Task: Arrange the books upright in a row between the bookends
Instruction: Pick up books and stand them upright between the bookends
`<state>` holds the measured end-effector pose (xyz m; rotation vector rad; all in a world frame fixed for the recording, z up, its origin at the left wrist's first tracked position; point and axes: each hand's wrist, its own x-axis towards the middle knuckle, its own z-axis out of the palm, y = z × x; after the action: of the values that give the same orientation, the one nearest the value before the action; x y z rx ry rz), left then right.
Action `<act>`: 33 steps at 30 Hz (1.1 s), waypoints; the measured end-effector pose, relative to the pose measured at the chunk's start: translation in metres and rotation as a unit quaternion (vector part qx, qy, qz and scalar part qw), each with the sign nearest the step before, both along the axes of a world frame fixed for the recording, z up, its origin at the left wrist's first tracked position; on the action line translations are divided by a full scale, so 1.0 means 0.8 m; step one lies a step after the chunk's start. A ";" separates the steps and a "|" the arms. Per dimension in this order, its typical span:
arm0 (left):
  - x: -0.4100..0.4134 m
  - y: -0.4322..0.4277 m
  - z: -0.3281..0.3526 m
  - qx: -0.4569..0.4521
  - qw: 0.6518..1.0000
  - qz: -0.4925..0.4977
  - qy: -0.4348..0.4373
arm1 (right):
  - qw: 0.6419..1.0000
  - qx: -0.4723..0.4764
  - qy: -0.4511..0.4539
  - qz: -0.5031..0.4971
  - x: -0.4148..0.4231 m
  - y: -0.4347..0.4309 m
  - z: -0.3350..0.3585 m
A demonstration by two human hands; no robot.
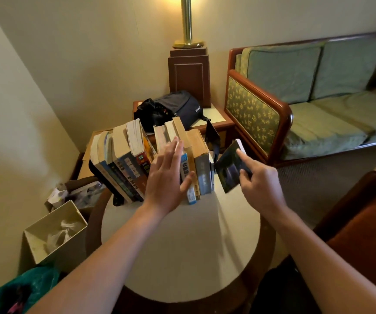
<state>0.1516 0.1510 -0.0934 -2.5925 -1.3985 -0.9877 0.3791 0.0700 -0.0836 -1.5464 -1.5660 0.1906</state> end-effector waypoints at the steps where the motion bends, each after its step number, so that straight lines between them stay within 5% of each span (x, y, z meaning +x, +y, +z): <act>1: 0.002 0.006 0.004 -0.009 1.000 0.000 0.011 | 1.000 0.010 -0.016 0.006 -0.001 0.008 0.003; 7: 0.003 0.022 0.000 -0.001 1.000 0.005 0.014 | 0.996 -0.017 -0.082 0.042 -0.014 0.068 -0.001; 16: 0.004 0.022 -0.005 -0.022 0.999 -0.001 0.032 | 0.956 -0.284 -0.040 0.062 -0.023 0.119 -0.011; 26: 0.001 0.021 -0.006 -0.034 0.999 0.007 0.009 | 0.942 -0.319 -0.091 0.042 -0.034 0.123 -0.042; 33: 0.001 0.024 -0.006 -0.044 0.999 -0.007 0.008 | 0.948 -0.315 -0.023 0.033 -0.033 0.119 -0.050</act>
<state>0.1526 0.1703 -0.0978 -2.6694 -1.4555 -0.9243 0.3529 0.1656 -0.1237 -1.9865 -1.6853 0.7583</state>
